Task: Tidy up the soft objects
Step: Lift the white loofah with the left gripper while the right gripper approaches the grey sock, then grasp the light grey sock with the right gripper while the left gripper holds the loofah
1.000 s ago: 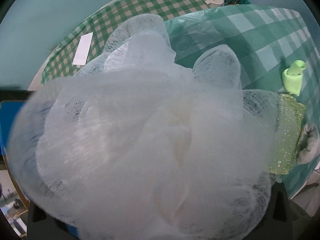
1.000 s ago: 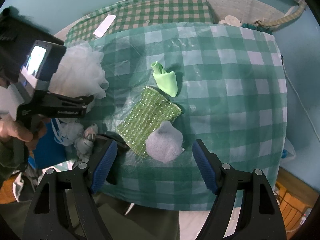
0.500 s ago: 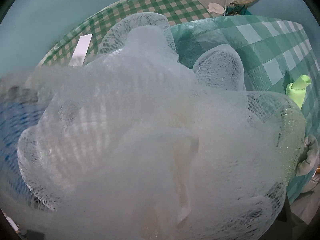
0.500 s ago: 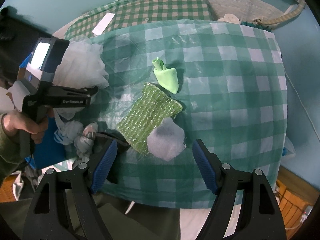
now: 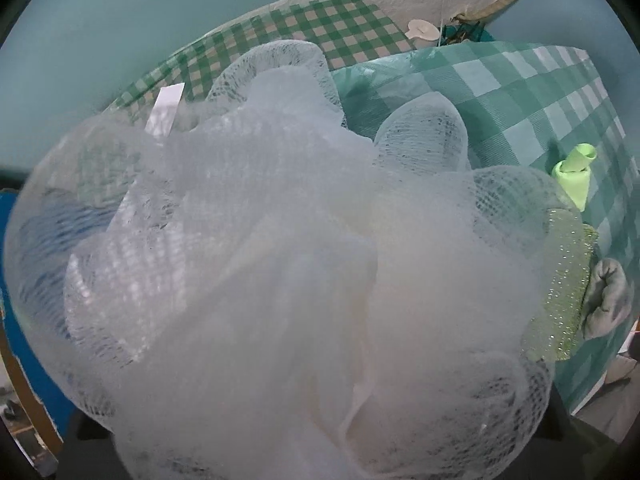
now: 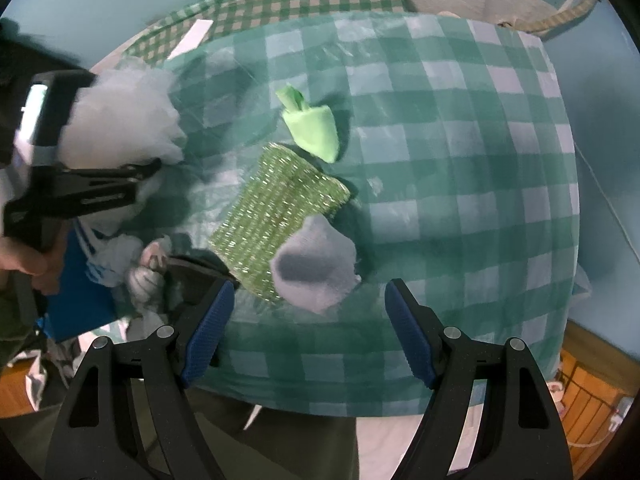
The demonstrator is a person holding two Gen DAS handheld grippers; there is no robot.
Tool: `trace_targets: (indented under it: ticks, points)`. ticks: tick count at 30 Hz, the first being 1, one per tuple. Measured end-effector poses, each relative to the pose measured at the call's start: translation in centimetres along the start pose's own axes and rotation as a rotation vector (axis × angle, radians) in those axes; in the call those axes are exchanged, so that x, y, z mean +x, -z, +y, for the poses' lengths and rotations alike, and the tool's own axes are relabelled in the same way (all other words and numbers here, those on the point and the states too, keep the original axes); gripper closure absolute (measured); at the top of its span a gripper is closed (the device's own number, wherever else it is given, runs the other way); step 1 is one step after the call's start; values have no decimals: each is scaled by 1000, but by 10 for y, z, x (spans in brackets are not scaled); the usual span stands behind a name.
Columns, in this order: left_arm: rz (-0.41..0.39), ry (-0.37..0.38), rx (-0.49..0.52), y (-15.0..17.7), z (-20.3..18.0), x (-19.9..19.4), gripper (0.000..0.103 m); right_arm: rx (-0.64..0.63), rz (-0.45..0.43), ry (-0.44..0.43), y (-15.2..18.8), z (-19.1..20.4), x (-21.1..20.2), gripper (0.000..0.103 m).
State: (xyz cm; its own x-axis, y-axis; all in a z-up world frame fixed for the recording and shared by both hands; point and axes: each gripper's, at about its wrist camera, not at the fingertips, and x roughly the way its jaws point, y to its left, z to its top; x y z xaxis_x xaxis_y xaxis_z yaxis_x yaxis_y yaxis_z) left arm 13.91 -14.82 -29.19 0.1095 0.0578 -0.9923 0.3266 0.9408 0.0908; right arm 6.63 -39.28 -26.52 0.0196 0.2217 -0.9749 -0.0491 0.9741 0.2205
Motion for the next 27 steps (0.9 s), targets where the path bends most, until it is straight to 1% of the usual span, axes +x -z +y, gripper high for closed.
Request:
trace_targets:
  ticks: [2,3,5,10,17,20,21,23,24,27]
  points:
    - [-8,7,-5,2,0,-4,25,10,-2,4,1,-3,4,26]
    - [-16,23,-8,3,1,-7,25,14,-7,10,1,-4,6,26]
    - [-24,22,-14,5,0,-11,27,21,-13,10,0,-4,10,26]
    - [-39,53,-31,10,4,-20,28,35,-16,-1,-3,-1,24,26]
    - [-55,76,-50,16,9,-30,30,27,0,52,-9,2,49,26]
    - [-70,88,-65,19,14,-37,30,2,10,61,-8,3,57,43]
    - [-74,91,-71,19,15,-39,30,-7,3,72,-7,4,56,54]
    - [-83,97,-78,21,17,-44,31,-15,0,54,-5,3,54,69]
    - [-90,98,-81,23,18,-47,31,-14,0,47,-5,2,52,72]
    - [-106,104,-88,26,18,-56,31,-33,-8,53,2,2,48,76]
